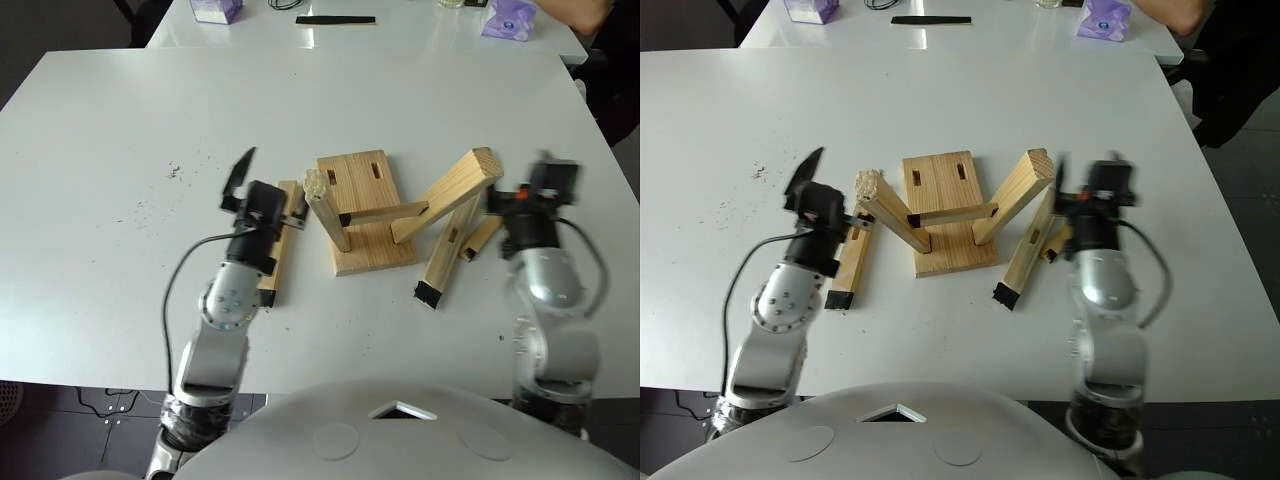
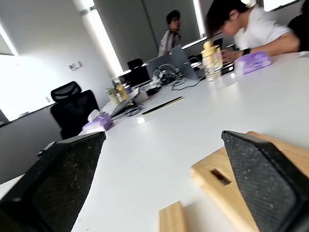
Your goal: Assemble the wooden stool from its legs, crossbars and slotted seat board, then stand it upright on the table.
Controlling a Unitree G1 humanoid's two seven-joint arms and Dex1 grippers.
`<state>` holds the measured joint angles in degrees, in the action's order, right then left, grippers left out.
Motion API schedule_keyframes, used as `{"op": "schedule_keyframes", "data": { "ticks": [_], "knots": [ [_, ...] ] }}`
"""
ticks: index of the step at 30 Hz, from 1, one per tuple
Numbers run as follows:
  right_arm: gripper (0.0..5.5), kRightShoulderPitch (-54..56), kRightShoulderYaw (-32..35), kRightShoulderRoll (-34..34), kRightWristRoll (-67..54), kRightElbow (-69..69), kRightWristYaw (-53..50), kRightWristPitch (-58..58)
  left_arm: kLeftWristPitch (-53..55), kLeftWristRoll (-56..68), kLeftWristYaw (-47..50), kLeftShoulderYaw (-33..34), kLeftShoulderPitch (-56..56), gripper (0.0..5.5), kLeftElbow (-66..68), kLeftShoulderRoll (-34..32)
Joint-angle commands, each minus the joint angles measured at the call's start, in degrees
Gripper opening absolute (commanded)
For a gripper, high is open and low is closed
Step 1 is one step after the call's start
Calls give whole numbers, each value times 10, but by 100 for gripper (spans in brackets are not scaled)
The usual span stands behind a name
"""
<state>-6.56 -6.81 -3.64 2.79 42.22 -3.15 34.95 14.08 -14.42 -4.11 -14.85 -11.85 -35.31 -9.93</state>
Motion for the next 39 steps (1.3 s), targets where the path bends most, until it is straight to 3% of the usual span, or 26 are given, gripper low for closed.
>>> {"op": "schedule_keyframes", "data": {
  "ticks": [1,8,14,26,39],
  "knots": [
    [344,35,-93,18,8,3,16,31,31,-31,-11,-42,42,447,15,13],
    [344,10,-49,-17,20,-44,35,22,50,-42,4,-11,78,447,58,25],
    [344,2,-6,-55,20,-149,65,-24,2,-23,7,56,105,447,166,-16],
    [344,-61,-7,-93,5,-261,134,-84,-152,-41,12,42,39,447,341,-60],
    [344,-89,52,-156,10,-422,150,-197,-187,-46,47,88,88,447,489,-90]
  ]
}}
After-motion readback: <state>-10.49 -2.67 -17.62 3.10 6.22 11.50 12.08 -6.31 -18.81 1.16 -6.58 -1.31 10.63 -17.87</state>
